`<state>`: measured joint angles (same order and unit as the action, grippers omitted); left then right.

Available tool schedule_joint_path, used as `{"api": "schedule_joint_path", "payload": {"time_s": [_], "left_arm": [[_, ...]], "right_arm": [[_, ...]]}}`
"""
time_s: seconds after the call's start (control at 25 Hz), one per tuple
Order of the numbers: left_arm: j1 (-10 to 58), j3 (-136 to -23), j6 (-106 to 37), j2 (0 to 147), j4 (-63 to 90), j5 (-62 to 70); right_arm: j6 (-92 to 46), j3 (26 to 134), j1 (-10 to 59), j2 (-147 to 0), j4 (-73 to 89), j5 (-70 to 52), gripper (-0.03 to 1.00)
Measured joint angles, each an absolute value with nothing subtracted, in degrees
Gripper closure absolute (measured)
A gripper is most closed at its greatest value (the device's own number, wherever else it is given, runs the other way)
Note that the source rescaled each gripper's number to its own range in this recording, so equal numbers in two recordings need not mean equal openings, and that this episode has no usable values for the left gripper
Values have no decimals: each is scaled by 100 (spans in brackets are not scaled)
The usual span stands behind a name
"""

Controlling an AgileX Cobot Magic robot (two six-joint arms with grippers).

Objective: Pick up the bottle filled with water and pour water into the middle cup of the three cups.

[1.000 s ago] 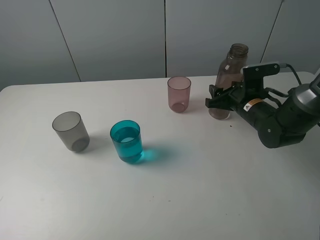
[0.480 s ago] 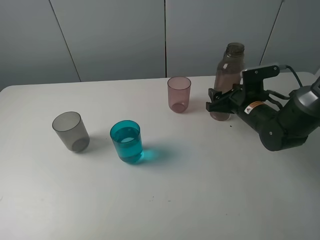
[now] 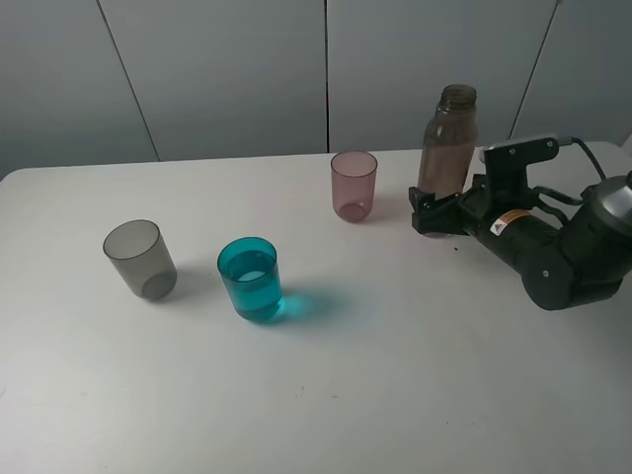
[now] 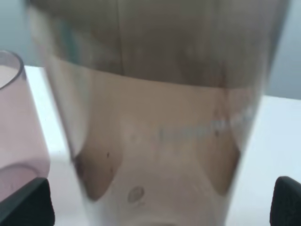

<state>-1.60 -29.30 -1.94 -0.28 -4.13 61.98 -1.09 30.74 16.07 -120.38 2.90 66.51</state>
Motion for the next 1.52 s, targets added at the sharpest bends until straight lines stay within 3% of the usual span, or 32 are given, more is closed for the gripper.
{"api": "schedule_joint_path", "payload": {"time_s": [0.24,0.36,0.6,0.8,1.04,1.52], "left_arm": [[-160,-2930,-194,-28,-413,6198],[-160,-2930,-194,-28,-413,6198],[-160,-2930,-194,-28,-413,6198],[-160,-2930,-194,-28,-413,6198],[-160,-2930,-194,-28,-413,6198],[-160,-2930,-194,-28,-413,6198]], "right_arm": [[-119,2217,1607,-11019,398,6520,-3],[-119,1858,1607,-10177,510,5858,-3],[-131,1995,1607,-7793,724,3118,-3],[-648,3358,1607,-6183,753,0,-3],[-788,4833,1607,-5368,542,-3005,-3],[-692,4655,1607,-3203,517,-6189,-3]]}}
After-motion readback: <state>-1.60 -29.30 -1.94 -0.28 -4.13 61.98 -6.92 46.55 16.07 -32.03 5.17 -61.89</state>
